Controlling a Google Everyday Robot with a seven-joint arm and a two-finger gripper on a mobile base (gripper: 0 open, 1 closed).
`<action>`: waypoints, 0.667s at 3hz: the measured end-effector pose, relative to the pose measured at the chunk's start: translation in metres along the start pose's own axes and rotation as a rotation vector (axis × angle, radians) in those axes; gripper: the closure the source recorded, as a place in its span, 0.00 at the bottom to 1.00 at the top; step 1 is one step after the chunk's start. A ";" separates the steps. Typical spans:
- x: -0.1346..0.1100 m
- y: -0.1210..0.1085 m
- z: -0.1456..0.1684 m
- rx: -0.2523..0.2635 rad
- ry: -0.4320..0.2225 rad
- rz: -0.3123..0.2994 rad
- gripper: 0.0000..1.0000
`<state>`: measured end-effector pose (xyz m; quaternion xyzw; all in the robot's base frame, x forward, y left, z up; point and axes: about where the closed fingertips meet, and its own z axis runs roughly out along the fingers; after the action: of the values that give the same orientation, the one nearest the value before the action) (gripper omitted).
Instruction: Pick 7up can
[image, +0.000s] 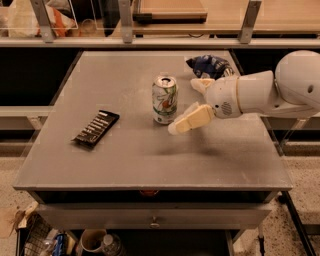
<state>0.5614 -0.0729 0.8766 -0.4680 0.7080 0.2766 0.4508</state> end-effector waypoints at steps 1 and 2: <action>-0.019 0.005 0.011 -0.016 -0.039 -0.012 0.00; -0.033 0.012 0.027 -0.032 -0.067 -0.019 0.00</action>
Offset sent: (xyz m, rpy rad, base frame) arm 0.0075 0.0640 0.0218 0.0935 -0.0417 0.0542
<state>0.5655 -0.0327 0.8937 -0.4724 0.6834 0.2992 0.4693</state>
